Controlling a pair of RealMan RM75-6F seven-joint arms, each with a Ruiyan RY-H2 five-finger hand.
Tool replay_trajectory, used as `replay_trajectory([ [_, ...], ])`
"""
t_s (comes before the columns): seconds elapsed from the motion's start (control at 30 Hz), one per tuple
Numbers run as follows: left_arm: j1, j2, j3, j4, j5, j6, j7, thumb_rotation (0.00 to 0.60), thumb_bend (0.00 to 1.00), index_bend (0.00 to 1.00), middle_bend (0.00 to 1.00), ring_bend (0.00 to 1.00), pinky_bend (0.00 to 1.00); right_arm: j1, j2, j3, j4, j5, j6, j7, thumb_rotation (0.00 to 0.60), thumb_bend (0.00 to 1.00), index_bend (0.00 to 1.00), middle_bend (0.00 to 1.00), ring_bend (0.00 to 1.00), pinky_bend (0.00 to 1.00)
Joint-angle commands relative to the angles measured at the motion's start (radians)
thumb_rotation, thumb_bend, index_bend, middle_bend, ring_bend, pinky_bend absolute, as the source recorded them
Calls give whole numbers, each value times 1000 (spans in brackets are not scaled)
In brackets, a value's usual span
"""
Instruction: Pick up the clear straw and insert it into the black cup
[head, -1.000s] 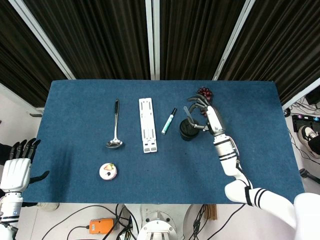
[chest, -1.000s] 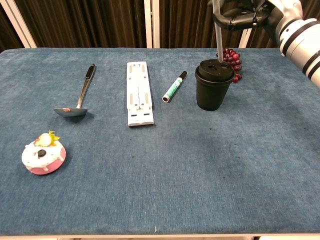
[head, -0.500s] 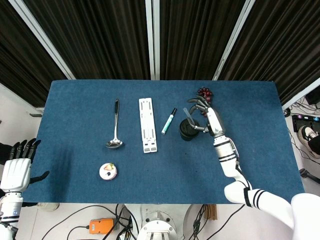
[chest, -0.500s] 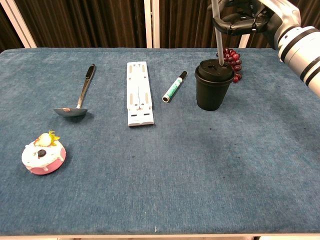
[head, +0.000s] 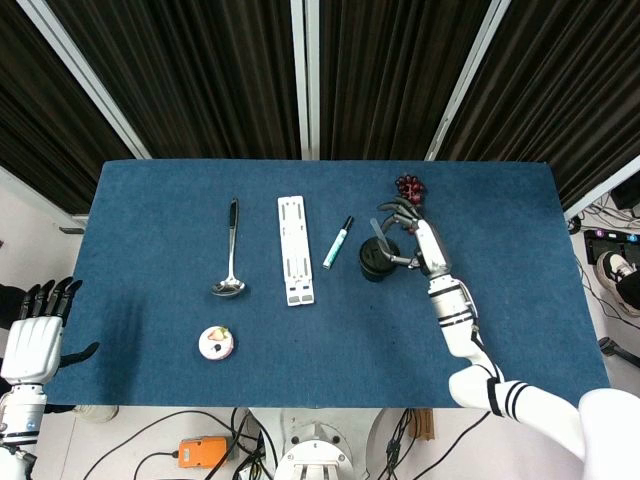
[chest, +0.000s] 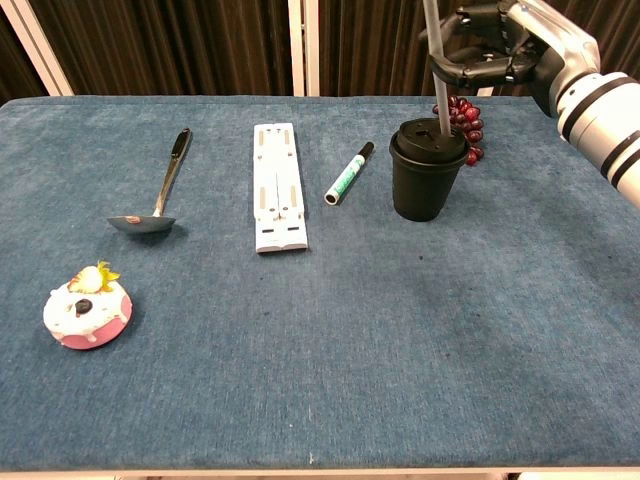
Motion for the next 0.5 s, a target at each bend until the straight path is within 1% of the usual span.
replay_trajectory([
  [0.03,-2,-1,-1,0,0,-2,0,600,57,88,81,12,0,-12,-6,6,7,18,-8,52,600,616,666,346,169,218],
  [0.27,-8,-4,-2,0,1,-9,3,600,58,89,81,13,0,-28,-30,4,53,24,-16,160,600,616,644,347,167,187],
  [0.5,-8,-5,-1,2,0,-9,2,600,58,88,81,13,0,-36,-59,-13,109,18,-32,215,600,616,611,347,144,161],
])
